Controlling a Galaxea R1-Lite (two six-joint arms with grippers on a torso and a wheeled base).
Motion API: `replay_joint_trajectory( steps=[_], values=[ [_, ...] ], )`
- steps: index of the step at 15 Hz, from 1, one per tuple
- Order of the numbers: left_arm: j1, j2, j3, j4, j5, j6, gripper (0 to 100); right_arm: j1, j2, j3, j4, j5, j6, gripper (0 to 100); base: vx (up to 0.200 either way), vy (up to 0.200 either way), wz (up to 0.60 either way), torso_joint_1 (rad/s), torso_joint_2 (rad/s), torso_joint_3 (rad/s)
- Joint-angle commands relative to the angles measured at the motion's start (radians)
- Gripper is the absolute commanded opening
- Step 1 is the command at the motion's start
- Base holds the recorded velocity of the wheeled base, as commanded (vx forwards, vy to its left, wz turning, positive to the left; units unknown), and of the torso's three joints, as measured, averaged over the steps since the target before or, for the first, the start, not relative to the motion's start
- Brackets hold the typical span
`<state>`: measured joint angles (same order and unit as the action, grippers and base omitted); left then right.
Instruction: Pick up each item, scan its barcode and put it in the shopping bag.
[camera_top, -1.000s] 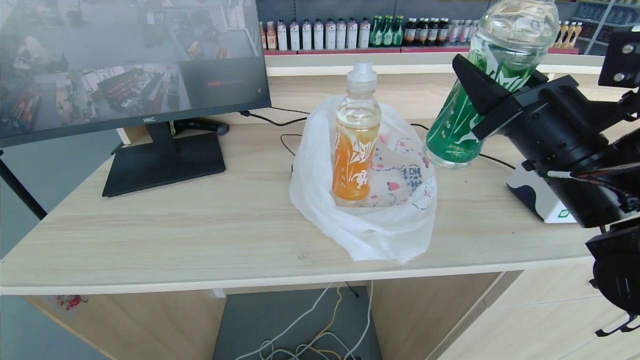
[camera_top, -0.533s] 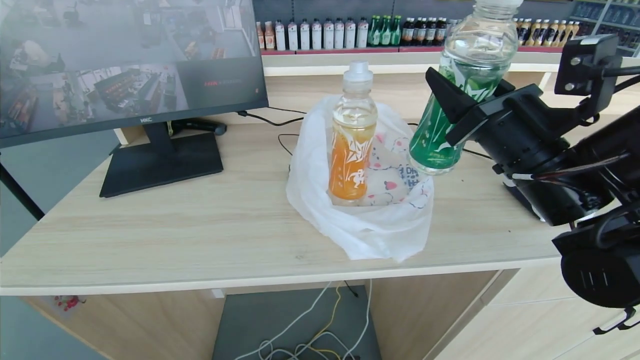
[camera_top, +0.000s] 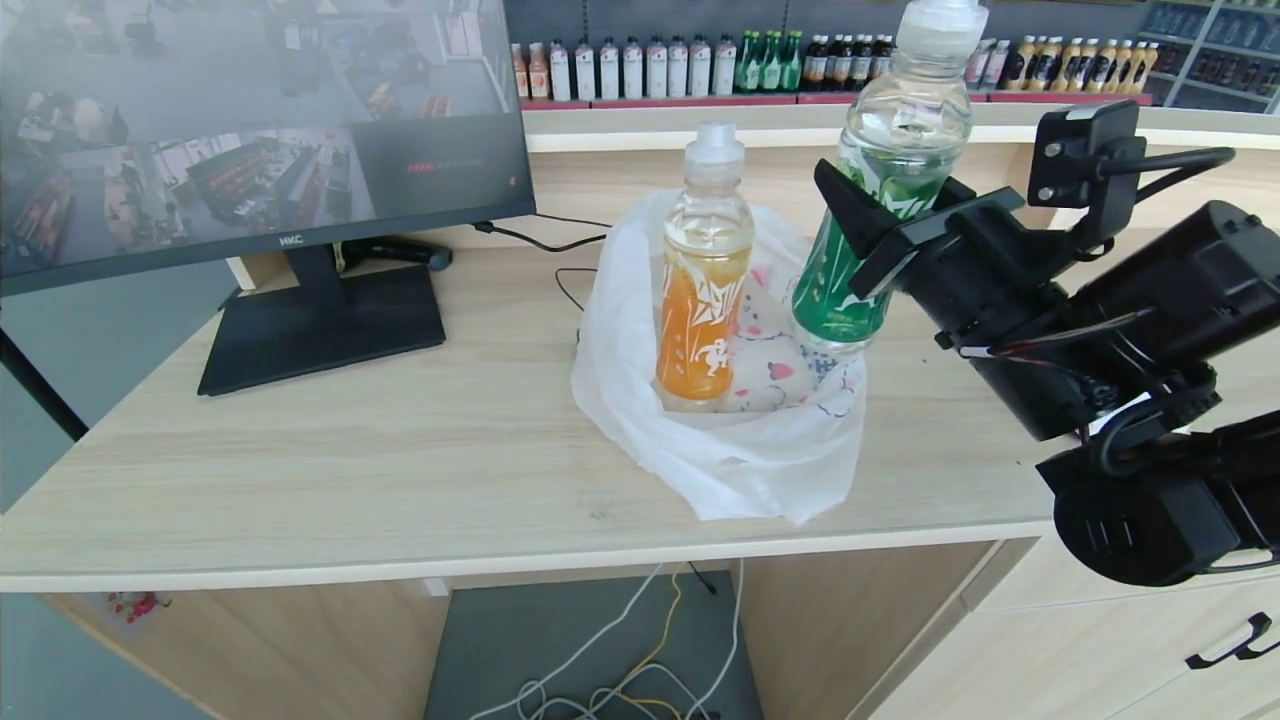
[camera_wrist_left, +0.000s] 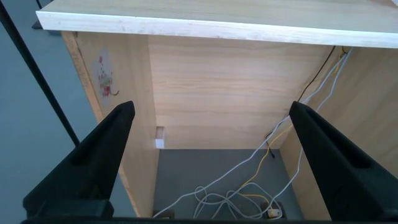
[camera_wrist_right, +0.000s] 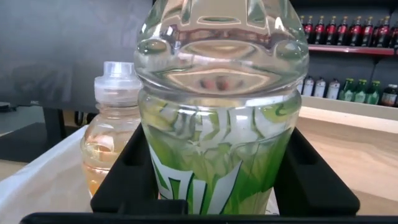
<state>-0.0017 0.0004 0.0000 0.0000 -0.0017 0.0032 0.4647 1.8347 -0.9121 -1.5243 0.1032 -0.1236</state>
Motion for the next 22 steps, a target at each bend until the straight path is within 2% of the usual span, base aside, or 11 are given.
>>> replay_joint_trajectory(
  steps=[1, 10, 22],
  values=[
    [0.0, 0.0, 0.0, 0.0, 0.0, 0.0, 100, 0.003, 0.032, -0.007, 0.001, 0.004, -0.001, 0, 0.0, 0.0, 0.0, 0.0, 0.0, 0.0],
    [0.0, 0.0, 0.0, 0.0, 0.002, -0.002, 100, -0.023, 0.192, -0.085, 0.001, 0.004, 0.027, 0, 0.0, 0.0, 0.0, 0.0, 0.0, 0.0],
    [0.0, 0.0, 0.0, 0.0, 0.0, -0.002, 100, -0.037, 0.219, -0.086, 0.001, 0.006, 0.027, 0, 0.0, 0.0, 0.0, 0.0, 0.0, 0.0]
  ],
)
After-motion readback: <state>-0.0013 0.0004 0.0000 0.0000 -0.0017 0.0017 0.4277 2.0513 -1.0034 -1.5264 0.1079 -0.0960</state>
